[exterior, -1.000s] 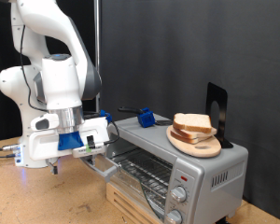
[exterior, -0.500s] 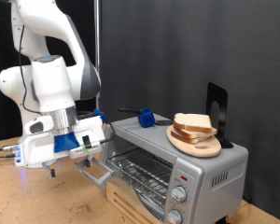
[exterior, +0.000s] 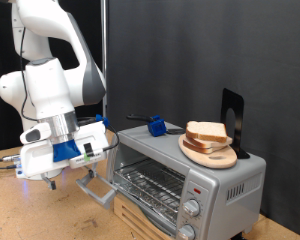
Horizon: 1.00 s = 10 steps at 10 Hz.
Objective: Make a piece of toast with the oven
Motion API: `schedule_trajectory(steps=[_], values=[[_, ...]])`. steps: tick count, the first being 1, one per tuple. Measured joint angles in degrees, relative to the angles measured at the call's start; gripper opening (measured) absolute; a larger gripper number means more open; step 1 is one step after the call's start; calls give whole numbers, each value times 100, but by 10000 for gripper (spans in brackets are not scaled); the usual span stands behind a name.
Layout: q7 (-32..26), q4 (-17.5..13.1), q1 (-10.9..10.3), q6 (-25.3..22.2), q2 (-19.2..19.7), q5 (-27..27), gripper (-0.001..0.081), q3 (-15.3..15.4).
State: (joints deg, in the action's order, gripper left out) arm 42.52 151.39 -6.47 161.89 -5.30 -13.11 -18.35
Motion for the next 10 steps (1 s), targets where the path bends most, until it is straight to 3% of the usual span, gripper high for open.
schedule_trajectory(steps=[2, 4, 6, 8, 10], values=[[1127, -129, 88, 64, 316, 782, 805, 18], [1436, -336, 89, 238, 725, 834, 805, 18], [1224, -507, 100, 410, 1034, 545, 805, 32], [546, -560, 181, 529, 1174, 97, 805, 120], [527, -551, 191, 699, 1359, 297, 805, 47]])
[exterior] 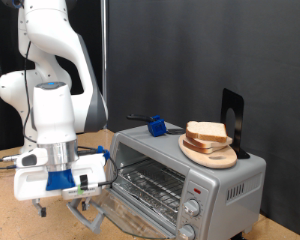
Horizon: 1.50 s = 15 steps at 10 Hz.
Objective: Make a piece of toast with the oven
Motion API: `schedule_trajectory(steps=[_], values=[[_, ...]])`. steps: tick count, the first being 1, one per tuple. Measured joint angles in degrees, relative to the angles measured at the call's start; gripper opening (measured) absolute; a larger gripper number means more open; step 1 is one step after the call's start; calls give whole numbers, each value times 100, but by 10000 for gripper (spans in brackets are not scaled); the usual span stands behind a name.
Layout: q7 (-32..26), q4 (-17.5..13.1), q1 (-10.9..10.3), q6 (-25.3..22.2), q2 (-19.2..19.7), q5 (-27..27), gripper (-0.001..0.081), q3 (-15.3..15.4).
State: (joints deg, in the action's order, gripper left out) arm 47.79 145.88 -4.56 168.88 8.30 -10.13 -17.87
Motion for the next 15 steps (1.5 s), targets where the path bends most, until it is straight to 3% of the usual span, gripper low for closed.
schedule_trajectory(steps=[3, 7, 8, 9, 10, 11, 12, 14, 15], values=[[588, -62, -237, 368, 514, 449, 805, -326], [734, -337, -226, 669, 1097, 386, 805, -239], [645, -382, -42, 668, 1135, 270, 805, -12], [163, -404, 499, 610, 1089, -159, 805, 626], [-630, -418, 1202, 341, 930, -776, 805, 1411], [-1453, -423, 1746, -178, 653, -1351, 805, 1966], [-2089, -422, 2048, -756, 359, -1731, 805, 2216], [-2588, -344, 2204, -1657, -151, -1870, 805, 2252], [-2577, -344, 2204, -1549, -121, -1874, 805, 2252]])
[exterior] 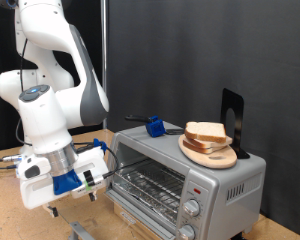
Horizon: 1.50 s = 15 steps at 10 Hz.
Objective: Make a piece of toast with the oven
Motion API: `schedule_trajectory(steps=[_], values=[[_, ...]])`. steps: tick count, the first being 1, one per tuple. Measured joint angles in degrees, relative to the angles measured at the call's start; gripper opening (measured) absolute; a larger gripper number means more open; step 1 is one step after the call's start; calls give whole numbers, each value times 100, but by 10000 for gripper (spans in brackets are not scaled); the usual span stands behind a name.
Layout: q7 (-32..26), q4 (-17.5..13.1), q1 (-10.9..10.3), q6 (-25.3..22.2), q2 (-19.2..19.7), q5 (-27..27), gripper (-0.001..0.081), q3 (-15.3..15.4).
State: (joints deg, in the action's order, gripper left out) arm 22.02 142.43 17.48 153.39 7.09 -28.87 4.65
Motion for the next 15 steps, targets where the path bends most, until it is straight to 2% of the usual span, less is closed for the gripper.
schedule_trajectory(steps=[1, 3, 5, 9, 11, 12, 13, 15], values=[[-209, -3, 12, -156, -5, -161, 805, 0], [-1209, -41, 191, -1190, -380, -914, 805, -42], [-1818, -85, 347, -2118, -823, -1382, 805, -190], [-1985, -245, 438, -3472, -1546, -1699, 805, -499], [-1904, -319, 460, -3854, -1855, -1703, 805, -629], [-1759, -283, 463, -3897, -2045, -1699, 805, -640], [-1771, -275, 462, -3897, -2027, -1694, 805, -639], [-2663, -393, 358, -4313, -2081, -1695, 805, -606]])
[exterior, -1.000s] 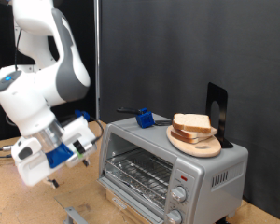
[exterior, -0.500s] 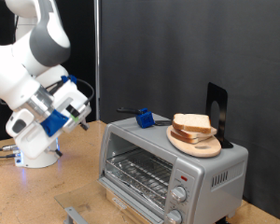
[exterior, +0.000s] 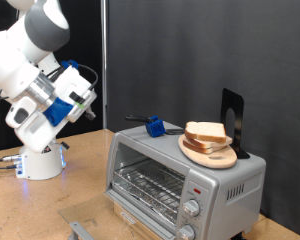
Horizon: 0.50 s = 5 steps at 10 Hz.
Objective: Make a piece of toast with the oven
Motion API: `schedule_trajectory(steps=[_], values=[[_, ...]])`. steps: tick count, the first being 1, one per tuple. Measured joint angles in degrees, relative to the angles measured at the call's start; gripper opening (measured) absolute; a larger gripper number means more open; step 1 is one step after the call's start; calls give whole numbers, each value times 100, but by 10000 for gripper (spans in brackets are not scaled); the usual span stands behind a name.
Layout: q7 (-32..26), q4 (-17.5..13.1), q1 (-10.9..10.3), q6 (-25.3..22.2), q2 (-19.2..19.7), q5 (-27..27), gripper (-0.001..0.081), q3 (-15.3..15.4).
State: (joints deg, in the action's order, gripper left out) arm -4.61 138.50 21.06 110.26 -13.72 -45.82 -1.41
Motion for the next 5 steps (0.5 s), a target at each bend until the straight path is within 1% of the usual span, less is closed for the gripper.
schedule_trajectory(steps=[1, 2, 4, 5], values=[[-554, -50, -98, -66, -113, -18, 805, 37], [-1036, -52, -182, -27, -269, 5, 805, 115], [-1709, -48, -318, 166, -608, 364, 805, 393], [-1983, -58, -394, 177, -755, 643, 805, 537]])
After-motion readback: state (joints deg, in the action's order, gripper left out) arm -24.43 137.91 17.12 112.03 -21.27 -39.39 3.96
